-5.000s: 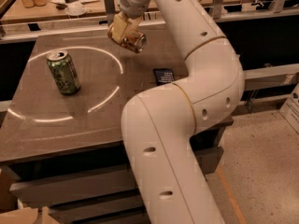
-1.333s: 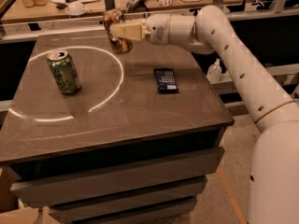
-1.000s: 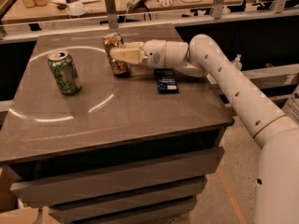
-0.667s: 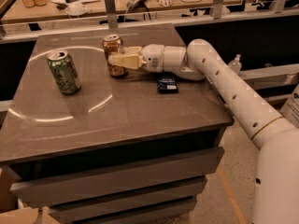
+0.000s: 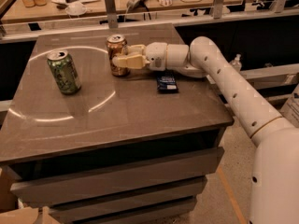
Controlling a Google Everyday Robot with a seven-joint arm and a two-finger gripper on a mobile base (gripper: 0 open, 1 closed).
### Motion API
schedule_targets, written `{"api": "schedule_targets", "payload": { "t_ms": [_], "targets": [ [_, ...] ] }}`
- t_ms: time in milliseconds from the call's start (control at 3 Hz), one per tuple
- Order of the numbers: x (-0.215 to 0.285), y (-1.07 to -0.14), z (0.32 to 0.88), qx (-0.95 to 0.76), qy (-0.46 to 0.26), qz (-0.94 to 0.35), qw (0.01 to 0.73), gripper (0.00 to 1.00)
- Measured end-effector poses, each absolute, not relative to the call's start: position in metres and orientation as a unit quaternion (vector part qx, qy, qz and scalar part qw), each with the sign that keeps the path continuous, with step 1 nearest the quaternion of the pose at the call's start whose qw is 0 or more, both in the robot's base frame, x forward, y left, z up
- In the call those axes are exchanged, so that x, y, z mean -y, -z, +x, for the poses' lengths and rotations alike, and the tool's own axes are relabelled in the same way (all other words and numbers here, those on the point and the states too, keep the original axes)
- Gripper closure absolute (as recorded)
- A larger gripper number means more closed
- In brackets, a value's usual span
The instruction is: Place orange can upright
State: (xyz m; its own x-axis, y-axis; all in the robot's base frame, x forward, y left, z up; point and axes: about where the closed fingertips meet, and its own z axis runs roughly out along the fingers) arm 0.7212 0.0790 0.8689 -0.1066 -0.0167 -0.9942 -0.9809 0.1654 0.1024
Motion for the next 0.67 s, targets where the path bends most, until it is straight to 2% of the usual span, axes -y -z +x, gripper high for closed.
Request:
{"api": "schedule_targets", "payload": {
  "t_ms": [667],
  "targets": [
    [-0.0733, -0.8662, 0.7239, -0.569, -0.456, -0.455, 0.511, 0.28]
  ]
}}
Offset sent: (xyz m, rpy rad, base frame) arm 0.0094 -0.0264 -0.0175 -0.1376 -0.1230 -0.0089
